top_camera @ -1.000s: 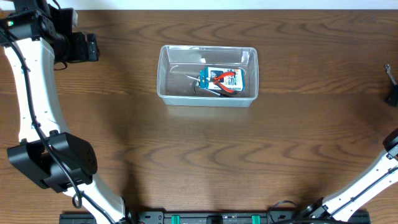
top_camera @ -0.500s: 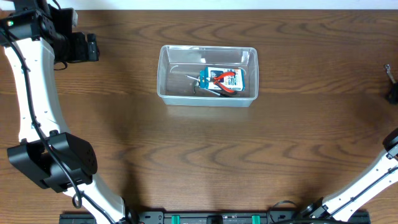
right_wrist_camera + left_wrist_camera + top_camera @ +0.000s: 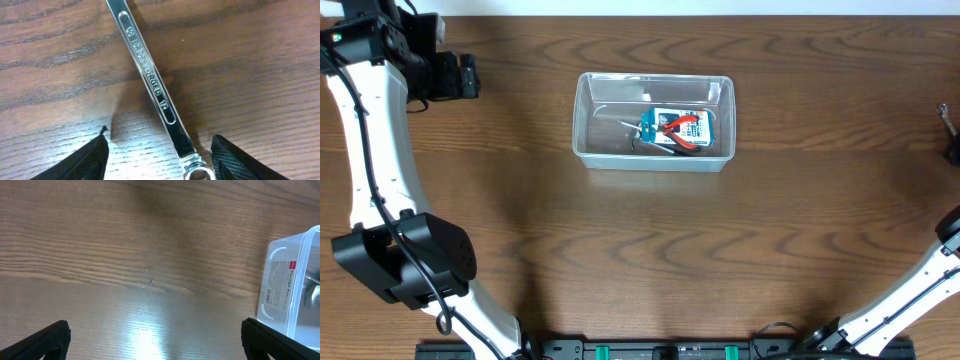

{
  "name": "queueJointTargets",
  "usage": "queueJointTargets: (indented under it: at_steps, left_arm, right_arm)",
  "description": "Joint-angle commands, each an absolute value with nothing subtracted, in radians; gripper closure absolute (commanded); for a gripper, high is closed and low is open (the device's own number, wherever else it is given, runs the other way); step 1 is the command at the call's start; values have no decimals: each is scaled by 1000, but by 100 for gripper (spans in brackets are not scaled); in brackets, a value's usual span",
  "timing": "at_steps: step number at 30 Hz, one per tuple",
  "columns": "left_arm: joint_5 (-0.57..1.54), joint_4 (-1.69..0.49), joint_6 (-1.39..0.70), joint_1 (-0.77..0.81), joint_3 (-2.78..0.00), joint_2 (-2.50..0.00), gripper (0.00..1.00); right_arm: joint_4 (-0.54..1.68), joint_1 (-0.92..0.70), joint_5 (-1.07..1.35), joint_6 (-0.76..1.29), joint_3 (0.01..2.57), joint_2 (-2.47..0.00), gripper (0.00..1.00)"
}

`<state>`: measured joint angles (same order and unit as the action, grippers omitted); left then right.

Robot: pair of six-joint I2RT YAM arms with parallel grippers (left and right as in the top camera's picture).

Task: Pack container
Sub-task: 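Lower the right gripper and close it on the wrench shaft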

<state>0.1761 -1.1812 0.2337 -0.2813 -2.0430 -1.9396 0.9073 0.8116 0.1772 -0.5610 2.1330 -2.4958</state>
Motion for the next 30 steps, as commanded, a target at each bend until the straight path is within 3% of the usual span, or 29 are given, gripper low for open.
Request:
queueJointTargets:
  at_steps: [1, 19, 22, 30]
  left_arm:
    - [168, -1185, 239, -285, -2044, -1937, 2]
    - [168, -1185, 239, -285, -2044, -1937, 2]
    - [167, -1185, 239, -285, -2044, -1937, 2]
    - [168, -1185, 239, -285, -2044, -1937, 2]
  right_arm:
    - [897, 797, 192, -562, 2140, -2506, 37]
    - [876, 797, 192, -562, 2140, -2506, 52]
    - [878, 797, 192, -562, 2140, -2506, 60]
    - [894, 797, 205, -561, 2140, -2506, 63]
